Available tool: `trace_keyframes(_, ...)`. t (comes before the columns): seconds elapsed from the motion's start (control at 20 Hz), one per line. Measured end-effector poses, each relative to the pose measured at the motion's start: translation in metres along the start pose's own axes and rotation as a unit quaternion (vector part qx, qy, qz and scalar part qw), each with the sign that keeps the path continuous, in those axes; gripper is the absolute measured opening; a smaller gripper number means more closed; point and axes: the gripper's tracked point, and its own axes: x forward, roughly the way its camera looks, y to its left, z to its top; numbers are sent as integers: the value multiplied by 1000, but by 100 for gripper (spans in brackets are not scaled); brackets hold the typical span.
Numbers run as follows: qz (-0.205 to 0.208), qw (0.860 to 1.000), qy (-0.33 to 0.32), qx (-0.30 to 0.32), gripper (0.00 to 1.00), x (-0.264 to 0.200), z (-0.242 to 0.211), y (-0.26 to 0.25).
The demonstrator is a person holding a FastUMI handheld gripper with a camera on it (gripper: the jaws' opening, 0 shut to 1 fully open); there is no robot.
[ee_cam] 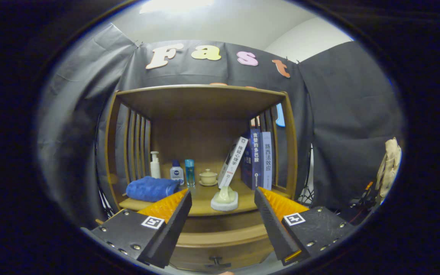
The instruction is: Pull open the drawer, take out the items inside it, and place them on the countertop above the cabinet.
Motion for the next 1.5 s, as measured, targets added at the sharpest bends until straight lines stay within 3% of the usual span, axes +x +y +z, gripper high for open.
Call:
trace_keyframes(0.4, -6, 998, 63, 16, 98, -32, -73, -11)
trace_keyframes(0.8, 9, 993, 117, 23, 98, -32, -125, -2)
trace_keyframes(1.5, 39, 989, 133, 41, 98, -15, -149, 10)
